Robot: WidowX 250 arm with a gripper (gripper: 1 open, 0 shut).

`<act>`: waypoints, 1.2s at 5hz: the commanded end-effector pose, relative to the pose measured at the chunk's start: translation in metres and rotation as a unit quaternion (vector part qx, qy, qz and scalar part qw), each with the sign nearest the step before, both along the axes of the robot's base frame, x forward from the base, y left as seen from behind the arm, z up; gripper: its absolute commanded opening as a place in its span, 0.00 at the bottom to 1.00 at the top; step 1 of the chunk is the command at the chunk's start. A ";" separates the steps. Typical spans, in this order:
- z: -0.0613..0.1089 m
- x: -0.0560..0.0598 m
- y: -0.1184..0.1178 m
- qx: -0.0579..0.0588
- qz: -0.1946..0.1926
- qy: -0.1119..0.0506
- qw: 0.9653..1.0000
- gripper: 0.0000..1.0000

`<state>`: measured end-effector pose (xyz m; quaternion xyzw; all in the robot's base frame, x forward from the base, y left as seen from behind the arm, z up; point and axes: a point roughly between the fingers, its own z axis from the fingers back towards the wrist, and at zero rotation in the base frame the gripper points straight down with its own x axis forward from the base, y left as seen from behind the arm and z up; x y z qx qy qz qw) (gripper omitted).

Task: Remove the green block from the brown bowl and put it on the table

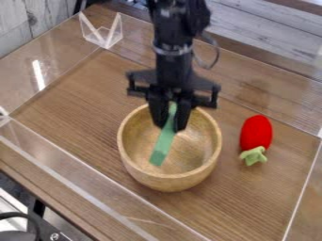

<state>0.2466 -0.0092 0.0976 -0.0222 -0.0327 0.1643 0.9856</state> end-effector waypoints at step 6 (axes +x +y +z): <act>0.003 -0.009 0.116 0.027 0.062 -0.043 0.997 0.00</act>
